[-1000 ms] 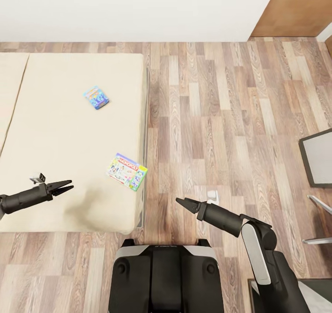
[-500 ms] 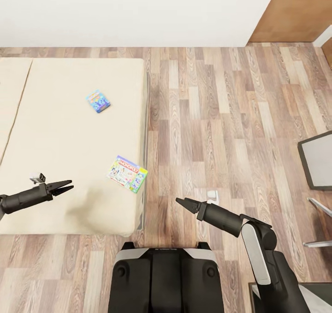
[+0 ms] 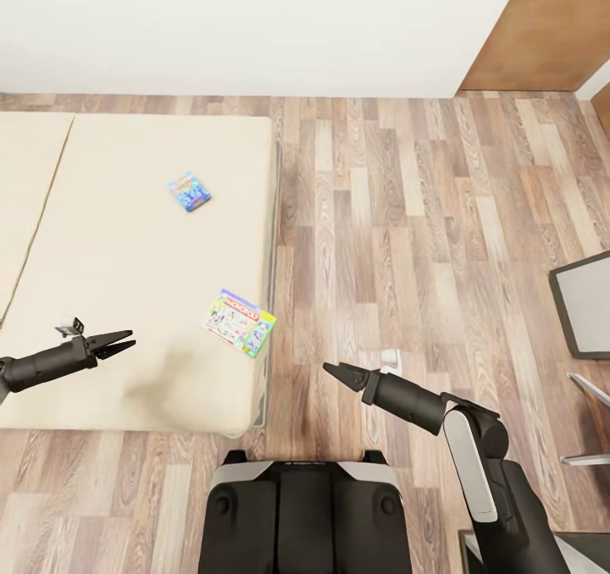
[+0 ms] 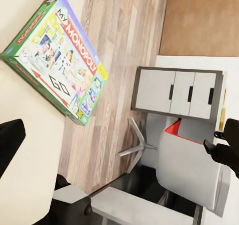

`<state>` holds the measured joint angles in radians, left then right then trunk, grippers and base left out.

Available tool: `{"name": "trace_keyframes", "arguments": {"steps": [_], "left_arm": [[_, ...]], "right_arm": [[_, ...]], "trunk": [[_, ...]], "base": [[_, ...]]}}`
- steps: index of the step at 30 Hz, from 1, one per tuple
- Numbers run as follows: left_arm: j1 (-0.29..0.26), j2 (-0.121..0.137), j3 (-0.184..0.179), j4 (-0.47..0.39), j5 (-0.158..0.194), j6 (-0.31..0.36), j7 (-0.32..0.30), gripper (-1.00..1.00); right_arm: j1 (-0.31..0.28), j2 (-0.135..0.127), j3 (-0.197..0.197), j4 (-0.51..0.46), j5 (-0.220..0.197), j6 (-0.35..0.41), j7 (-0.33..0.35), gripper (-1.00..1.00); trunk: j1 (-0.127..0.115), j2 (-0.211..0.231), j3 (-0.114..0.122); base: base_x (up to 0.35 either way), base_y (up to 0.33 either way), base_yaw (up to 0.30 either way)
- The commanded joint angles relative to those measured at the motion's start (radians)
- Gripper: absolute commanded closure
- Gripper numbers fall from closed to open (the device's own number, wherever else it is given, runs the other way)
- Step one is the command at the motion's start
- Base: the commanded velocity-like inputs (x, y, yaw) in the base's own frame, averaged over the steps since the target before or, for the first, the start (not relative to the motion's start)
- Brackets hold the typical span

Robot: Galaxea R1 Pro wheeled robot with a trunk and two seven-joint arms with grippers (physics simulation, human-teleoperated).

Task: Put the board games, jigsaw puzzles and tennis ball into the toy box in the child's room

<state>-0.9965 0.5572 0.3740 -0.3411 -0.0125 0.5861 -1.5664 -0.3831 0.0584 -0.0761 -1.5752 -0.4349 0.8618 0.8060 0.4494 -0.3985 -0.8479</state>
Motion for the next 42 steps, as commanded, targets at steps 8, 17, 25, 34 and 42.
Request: {"name": "trace_keyframes", "arguments": {"steps": [8,17,25,34,42], "left_arm": [[0.000,0.000,0.002,0.001,-0.002,0.011,-0.004,-1.00],[0.000,0.000,0.002,0.001,-0.002,0.011,-0.004,-1.00],[-0.001,0.000,0.002,0.001,-0.001,0.009,-0.004,-1.00],[-0.001,0.000,0.002,0.001,-0.002,0.009,-0.004,-1.00],[-0.001,-0.002,0.002,0.001,-0.003,0.009,-0.004,-1.00]], "right_arm": [[0.000,0.001,-0.003,0.000,0.001,0.004,0.003,-1.00],[0.000,0.000,-0.012,0.000,0.001,0.004,0.004,-1.00],[0.000,0.001,-0.014,0.000,0.002,0.004,0.002,-1.00],[0.000,0.002,-0.014,0.000,0.001,0.003,-0.002,-1.00],[0.000,0.003,-0.013,0.000,0.002,0.003,-0.001,-1.00]], "trunk": [[0.001,-0.001,0.012],[0.001,-0.001,0.027],[0.001,-0.001,0.040],[0.001,-0.001,0.054],[0.001,-0.001,0.063]], "base": [[0.000,0.000,0.069],[0.000,0.000,0.065],[0.000,0.000,0.014],[0.000,0.000,-0.089],[0.000,0.000,-0.035]]}}
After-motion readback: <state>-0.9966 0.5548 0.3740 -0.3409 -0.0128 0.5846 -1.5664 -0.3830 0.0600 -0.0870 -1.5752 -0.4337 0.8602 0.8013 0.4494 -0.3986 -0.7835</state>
